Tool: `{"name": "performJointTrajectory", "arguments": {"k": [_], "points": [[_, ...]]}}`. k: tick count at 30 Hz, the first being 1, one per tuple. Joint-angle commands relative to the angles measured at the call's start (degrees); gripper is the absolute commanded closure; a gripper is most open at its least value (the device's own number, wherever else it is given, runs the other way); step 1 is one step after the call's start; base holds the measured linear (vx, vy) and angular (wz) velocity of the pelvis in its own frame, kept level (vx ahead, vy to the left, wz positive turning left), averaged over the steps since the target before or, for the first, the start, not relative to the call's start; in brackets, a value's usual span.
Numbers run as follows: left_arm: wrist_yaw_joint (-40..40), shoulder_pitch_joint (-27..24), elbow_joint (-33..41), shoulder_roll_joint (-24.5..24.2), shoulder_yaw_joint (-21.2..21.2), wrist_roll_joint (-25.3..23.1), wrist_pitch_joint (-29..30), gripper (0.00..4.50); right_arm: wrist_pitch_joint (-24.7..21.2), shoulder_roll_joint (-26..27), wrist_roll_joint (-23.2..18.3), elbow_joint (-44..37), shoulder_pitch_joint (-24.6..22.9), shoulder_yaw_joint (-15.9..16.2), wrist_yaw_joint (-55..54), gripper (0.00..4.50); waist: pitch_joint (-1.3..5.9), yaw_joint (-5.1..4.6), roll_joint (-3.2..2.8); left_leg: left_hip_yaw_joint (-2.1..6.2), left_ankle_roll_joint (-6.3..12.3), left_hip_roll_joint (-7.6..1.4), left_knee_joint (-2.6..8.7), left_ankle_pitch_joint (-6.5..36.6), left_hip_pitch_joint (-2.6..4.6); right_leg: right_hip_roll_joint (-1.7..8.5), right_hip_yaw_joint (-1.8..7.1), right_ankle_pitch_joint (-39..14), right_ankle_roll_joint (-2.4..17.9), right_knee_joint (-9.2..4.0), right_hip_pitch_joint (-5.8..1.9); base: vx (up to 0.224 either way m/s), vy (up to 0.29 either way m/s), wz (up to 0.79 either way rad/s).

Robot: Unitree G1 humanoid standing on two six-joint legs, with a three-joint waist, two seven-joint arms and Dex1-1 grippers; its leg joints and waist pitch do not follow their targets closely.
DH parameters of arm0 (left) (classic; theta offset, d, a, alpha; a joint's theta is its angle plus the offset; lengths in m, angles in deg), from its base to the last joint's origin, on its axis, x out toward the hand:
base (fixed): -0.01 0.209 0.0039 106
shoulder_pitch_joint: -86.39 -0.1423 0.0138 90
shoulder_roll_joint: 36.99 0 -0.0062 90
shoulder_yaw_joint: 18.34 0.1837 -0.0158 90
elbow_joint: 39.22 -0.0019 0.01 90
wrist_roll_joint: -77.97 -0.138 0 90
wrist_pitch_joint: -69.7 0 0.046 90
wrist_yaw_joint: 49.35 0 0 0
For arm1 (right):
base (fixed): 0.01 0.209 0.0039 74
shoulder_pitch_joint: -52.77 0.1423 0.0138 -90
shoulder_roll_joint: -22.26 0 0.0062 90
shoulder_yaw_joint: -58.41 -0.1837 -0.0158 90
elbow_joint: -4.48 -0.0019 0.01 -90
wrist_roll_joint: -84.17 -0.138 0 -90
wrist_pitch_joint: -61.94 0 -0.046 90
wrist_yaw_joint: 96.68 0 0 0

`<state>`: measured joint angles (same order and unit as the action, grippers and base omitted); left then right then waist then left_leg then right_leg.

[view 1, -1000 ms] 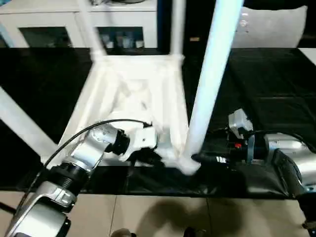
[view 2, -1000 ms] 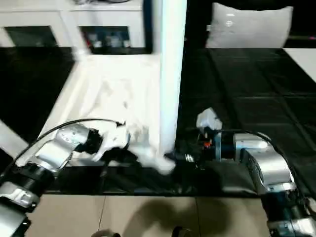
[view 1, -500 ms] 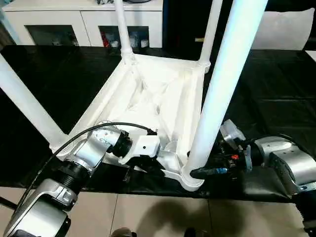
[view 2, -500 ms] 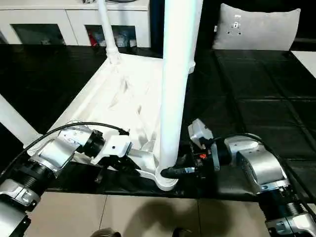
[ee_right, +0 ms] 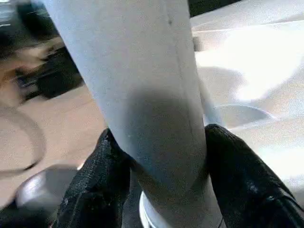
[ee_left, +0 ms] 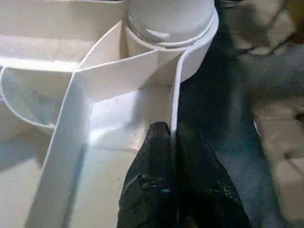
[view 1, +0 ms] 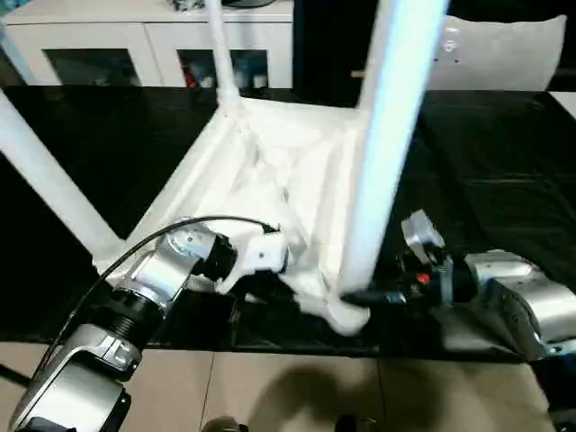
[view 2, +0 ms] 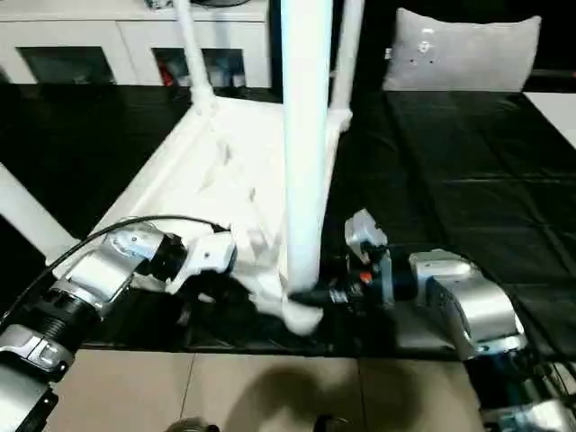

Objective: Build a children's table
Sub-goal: Rotate leg to tighten

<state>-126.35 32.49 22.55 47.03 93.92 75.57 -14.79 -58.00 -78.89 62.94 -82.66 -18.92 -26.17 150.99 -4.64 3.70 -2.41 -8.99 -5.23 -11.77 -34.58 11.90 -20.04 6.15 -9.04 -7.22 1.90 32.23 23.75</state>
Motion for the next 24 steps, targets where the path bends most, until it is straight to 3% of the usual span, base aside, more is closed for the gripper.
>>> {"name": "performJointTrajectory", "arguments": {"k": [1,3,4,5,6,9,10,13,15,16,18,20,24], "points": [[5.0,0.2,3.3,3.3,-0.8,0.8,3.1,4.50,-1.6,3.8,1.3,-1.4,0.7,0.3,-8.1,2.41,3.88,-0.38,1.41,-0.17,2.91,-0.19,4.01,9.5,-0.67,2.38,2.10,-32.6,1.0,-5.44,-4.02,0.000,0.000,0.00],[9.3,-0.6,5.7,5.6,-1.7,0.6,7.5,4.50,-2.3,8.6,4.4,-1.3,0.9,-1.0,-18.4,2.43,3.91,-1.51,1.34,-0.03,2.82,-0.03,3.89,10.3,-0.84,2.29,1.75,-33.1,0.1,-5.68,-4.13,0.000,0.000,0.00],[10.7,-0.9,6.6,6.4,-1.9,0.6,8.9,4.50,-2.7,10.1,5.4,-1.4,1.0,-1.3,-21.6,2.43,3.78,-2.43,1.44,0.05,2.46,-0.01,3.87,10.1,-1.21,2.23,1.60,-33.0,-0.1,-5.72,-4.09,0.000,0.000,0.00],[13.4,-1.2,7.9,7.9,-2.1,0.2,11.3,4.50,-3.9,12.8,6.5,-1.5,1.3,-2.0,-26.8,2.45,3.84,-3.25,1.17,0.11,2.07,0.18,3.64,10.9,-0.87,2.23,1.29,-34.2,-0.5,-6.17,-3.90,0.000,0.000,0.00],[14.7,-1.3,8.4,8.7,-2.2,-0.1,12.4,4.50,-4.4,14.0,7.2,-1.3,1.6,-2.3,-29.2,2.45,3.96,-4.02,1.23,0.21,2.62,0.47,3.50,11.4,-1.17,2.13,0.97,-34.4,-1.0,-6.35,-4.17,0.000,0.000,0.00],[21.2,-1.1,9.3,12.6,-3.0,-1.5,16.1,4.50,-5.5,19.4,10.1,0.4,3.2,-4.0,-40.1,2.47,4.01,-5.08,1.05,0.23,3.34,0.46,3.45,10.8,-1.21,2.03,0.91,-32.8,-0.4,-6.39,-4.05,0.000,0.000,0.00],[23.6,-0.8,9.3,13.9,-3.4,-1.9,17.1,4.50,-5.1,20.9,11.1,1.1,3.8,-4.4,-43.3,2.47,4.19,-5.36,0.95,0.15,3.50,0.38,3.40,10.5,-0.82,2.08,1.03,-32.0,0.3,-6.41,-3.74,0.000,0.000,0.00],[27.7,-0.4,10.2,16.7,-3.7,-2.6,19.0,4.50,-1.8,23.1,12.6,2.5,4.3,-4.6,-47.3,2.47,4.47,-5.52,0.67,0.27,4.71,-0.06,3.51,9.6,-0.99,2.27,1.32,-28.2,2.1,-5.91,-3.94,0.000,0.000,0.00],[28.3,-0.5,11.4,17.7,-3.3,-2.6,19.7,4.50,0.6,24.1,12.6,3.0,4.4,-5.4,-47.8,2.47,4.75,-5.28,0.81,0.38,5.50,-0.26,3.54,7.7,-1.30,2.37,1.66,-24.2,3.6,-5.14,-4.25,0.000,0.000,0.00],[28.4,-0.6,11.6,17.9,-3.2,-2.6,20.0,4.50,0.8,24.4,12.6,3.0,4.5,-5.6,-47.9,1.94,4.91,-5.03,0.71,0.51,6.15,-0.49,3.56,5.8,-1.53,2.42,1.92,-20.8,5.0,-4.47,-4.39,0.000,0.000,0.00],[28.7,-0.8,12.4,17.8,-3.0,-2.8,20.6,4.50,0.8,24.8,12.1,2.5,4.4,-6.2,-48.2,1.81,5.28,-4.80,0.70,0.52,7.83,-0.51,3.18,1.9,-1.80,2.35,2.35,-13.9,7.6,-3.28,-4.54,0.000,0.000,0.00],[28.3,-1.2,12.4,16.6,-2.8,-3.2,19.9,4.50,1.1,23.8,11.8,1.1,3.6,-5.9,-46.7,1.61,5.53,-4.20,0.57,0.43,9.13,-0.56,2.96,-0.8,-1.67,2.40,2.62,-10.5,9.4,-2.64,-4.52,0.000,0.000,0.00],[27.4,-1.6,12.1,14.8,-3.1,-2.9,19.1,4.50,2.7,21.5,10.1,-0.6,2.3,-5.9,-42.8,1.28,5.40,-2.82,0.65,0.15,10.51,-0.72,2.93,-1.3,-1.50,2.38,2.72,-10.5,9.9,-2.54,-4.43,0.000,0.000,0.00]]}}
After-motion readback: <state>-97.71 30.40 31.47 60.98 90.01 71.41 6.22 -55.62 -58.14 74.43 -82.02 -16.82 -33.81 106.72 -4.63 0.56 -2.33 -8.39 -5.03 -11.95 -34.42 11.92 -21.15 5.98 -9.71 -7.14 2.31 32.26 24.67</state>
